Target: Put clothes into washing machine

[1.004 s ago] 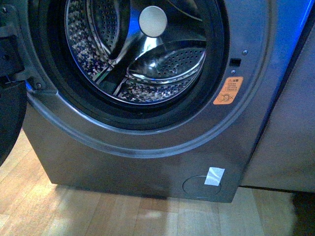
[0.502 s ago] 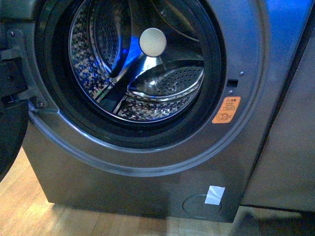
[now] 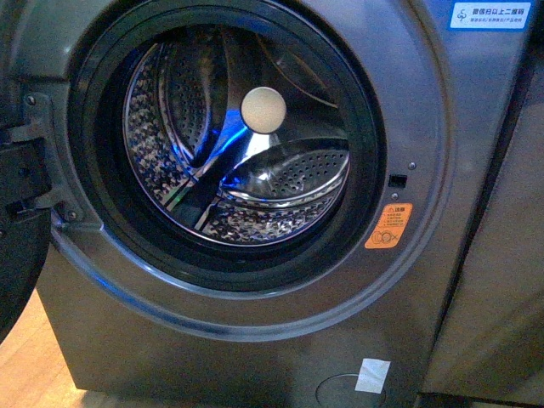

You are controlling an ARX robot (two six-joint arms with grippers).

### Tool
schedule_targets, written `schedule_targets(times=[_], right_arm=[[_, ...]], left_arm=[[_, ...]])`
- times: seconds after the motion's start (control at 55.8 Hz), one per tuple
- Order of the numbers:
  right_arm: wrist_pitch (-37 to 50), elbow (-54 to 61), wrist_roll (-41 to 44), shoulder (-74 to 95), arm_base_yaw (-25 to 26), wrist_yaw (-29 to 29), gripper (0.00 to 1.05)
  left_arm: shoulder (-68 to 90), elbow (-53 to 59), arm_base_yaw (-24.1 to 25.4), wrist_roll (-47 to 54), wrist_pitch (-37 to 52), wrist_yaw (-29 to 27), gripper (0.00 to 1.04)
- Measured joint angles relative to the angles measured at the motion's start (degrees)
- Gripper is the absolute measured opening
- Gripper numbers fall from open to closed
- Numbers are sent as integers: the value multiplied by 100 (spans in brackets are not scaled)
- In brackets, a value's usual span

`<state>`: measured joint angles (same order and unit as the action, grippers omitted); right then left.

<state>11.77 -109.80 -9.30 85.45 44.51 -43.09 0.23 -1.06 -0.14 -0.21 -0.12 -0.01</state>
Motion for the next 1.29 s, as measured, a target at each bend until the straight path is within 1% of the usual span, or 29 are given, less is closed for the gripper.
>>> schedule_targets(times=[0.09,0.126,0.197,0.269,0.305,0.323,0.359,0.412,0.448,0.52,0.538,0.574,0.592,0.681,0.735,0.861,0.95,1.112,1.291], right_arm=[[-890,-1158,-142,149,-533,42,4],[-1139,-1416,-142,173,-706,55,4],[-1799,-2017,-72,186,-1272,166,4],[-2221,-2260,94,131,-1773,319,4],[-2437,-2271,197,44,-2100,424,4],[-2533,-2243,282,-17,-2310,485,4],[-2603,-2173,372,-90,-2535,579,4],[-2660,-1840,610,-308,-3128,839,4],[-2662,-1655,739,-413,-3366,949,4],[-2555,-905,1060,-772,-4140,1290,4],[-2544,-852,1080,-791,-4183,1307,4],[-2422,-413,1268,-964,-4566,1458,4],[-2406,-363,1285,-979,-4605,1475,4],[-2149,485,1521,-1198,-5313,1764,4],[-2009,820,1582,-1217,-5613,1923,4],[-1805,1237,1714,-1139,-6098,2210,4],[-1683,1353,1775,-1062,-6251,2218,4],[-1388,1434,1829,-1056,-6262,2201,4],[-1325,1445,1856,-1141,-6188,2245,4]], left_arm=[[0,0,-2,0,0,0,98],[0,0,-2,0,2,0,98],[0,0,0,0,2,0,98],[0,0,0,0,0,0,98],[0,0,0,0,2,0,98],[0,0,0,0,2,0,98],[0,0,0,0,2,0,98],[0,0,0,2,2,0,98],[0,0,0,0,2,0,98],[0,0,0,0,0,0,98],[0,0,0,0,0,0,98],[0,0,-2,0,2,0,98],[0,0,0,0,2,0,98],[0,0,0,0,0,0,98],[0,0,0,0,2,0,98],[0,0,0,0,0,0,98],[0,0,0,0,2,0,98],[0,0,0,0,2,-2,98],[0,0,0,2,0,0,98]])
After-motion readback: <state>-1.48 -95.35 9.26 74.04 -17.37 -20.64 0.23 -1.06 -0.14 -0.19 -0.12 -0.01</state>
